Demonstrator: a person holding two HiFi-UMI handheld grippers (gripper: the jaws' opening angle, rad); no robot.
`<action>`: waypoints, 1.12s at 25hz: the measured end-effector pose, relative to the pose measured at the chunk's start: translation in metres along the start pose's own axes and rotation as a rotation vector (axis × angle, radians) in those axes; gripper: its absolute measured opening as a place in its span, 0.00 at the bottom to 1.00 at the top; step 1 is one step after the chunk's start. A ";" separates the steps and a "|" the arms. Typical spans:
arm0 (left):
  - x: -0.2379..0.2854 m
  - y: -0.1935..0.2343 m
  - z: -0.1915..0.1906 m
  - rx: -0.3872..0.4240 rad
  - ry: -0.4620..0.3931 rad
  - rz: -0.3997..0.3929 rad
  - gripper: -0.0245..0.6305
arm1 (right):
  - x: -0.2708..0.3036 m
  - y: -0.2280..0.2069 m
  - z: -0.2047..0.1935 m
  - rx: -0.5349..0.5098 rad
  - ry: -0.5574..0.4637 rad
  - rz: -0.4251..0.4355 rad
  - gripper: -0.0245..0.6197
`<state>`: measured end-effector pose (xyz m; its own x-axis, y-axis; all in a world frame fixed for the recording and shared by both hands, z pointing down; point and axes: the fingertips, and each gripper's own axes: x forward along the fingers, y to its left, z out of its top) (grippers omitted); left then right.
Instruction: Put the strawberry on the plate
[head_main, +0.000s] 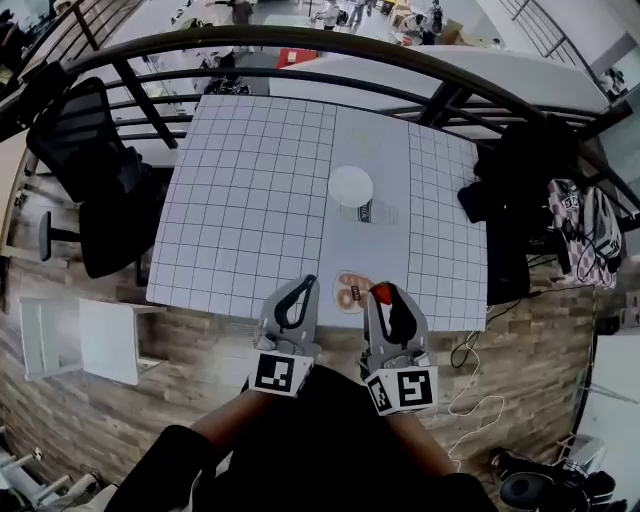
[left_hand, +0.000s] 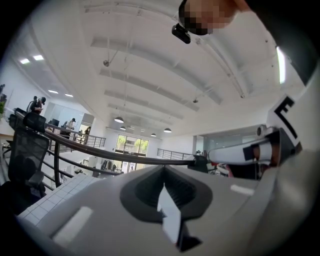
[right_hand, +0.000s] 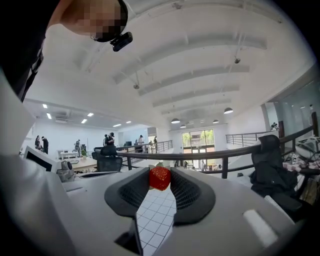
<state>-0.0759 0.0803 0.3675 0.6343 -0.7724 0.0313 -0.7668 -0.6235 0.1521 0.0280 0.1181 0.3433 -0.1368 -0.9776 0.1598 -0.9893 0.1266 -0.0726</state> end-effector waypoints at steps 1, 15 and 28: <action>0.006 0.006 0.000 -0.003 0.005 0.001 0.05 | 0.010 0.001 0.001 -0.001 0.003 0.008 0.24; 0.050 0.038 0.007 -0.016 0.024 0.016 0.05 | 0.068 -0.012 0.000 0.040 0.028 0.028 0.24; 0.092 0.035 0.000 0.004 0.064 0.070 0.05 | 0.114 -0.041 0.002 0.059 0.046 0.105 0.24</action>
<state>-0.0443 -0.0123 0.3761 0.5842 -0.8047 0.1051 -0.8096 -0.5690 0.1438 0.0530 0.0013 0.3627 -0.2427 -0.9506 0.1936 -0.9650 0.2161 -0.1486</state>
